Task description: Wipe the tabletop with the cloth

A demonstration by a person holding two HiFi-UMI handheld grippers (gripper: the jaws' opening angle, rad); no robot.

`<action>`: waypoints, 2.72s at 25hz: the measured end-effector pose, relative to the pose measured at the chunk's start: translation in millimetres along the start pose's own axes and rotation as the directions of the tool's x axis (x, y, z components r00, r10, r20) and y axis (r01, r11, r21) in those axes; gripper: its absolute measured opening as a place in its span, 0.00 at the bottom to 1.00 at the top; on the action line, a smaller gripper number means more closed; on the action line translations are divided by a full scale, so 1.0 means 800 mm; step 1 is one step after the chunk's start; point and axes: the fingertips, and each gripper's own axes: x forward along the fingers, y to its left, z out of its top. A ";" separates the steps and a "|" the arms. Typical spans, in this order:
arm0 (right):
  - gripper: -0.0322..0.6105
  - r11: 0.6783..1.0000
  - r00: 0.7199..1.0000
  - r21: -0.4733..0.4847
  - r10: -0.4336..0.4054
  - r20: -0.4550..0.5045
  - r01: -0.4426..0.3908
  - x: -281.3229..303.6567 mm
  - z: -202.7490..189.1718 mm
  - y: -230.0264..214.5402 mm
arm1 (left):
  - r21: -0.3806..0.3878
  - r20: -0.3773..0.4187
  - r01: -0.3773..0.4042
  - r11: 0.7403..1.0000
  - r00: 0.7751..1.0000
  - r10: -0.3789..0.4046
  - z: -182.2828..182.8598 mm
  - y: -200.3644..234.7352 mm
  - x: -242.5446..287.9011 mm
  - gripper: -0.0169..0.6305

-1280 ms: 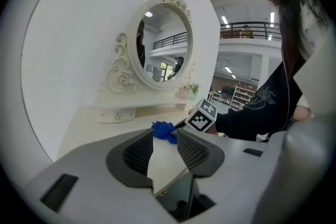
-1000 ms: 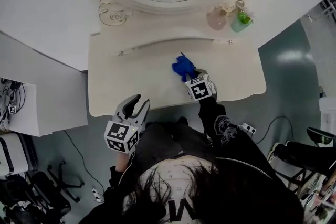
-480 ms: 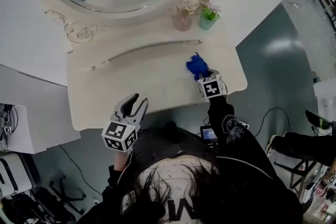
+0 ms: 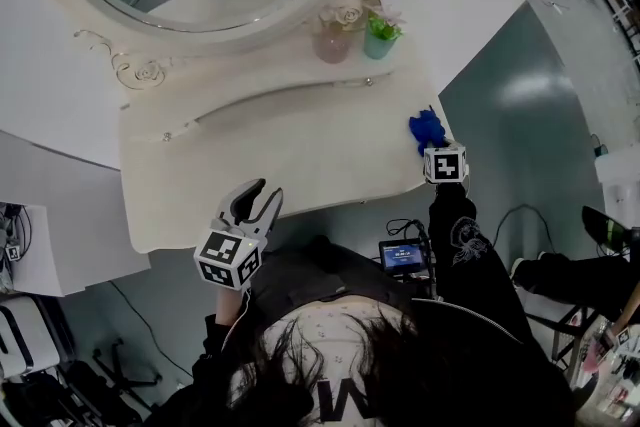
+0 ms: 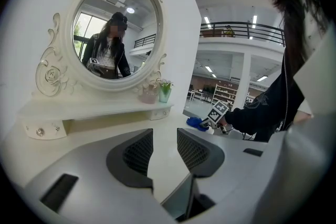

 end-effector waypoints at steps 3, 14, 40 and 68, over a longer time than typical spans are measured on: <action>0.18 0.999 1.000 0.038 -0.030 -0.008 0.031 0.001 -0.006 -0.022 | -0.006 -0.003 -0.023 1.000 1.000 0.023 -0.003 0.008 -0.009 0.25; 0.18 0.985 0.999 0.172 -0.038 0.023 0.033 -0.015 0.007 -0.002 | -0.046 0.011 -0.096 0.994 0.995 0.096 -0.014 0.039 -0.061 0.25; 0.18 0.719 0.735 -0.333 0.671 0.102 -0.610 -0.196 0.122 0.735 | -0.195 0.023 -0.335 0.922 0.938 0.346 -0.111 0.242 -0.367 0.25; 0.18 0.274 0.566 -0.711 0.798 -0.209 -0.648 -0.279 -0.015 1.040 | -0.278 0.019 -0.420 0.864 0.897 0.442 -0.170 0.300 -0.481 0.25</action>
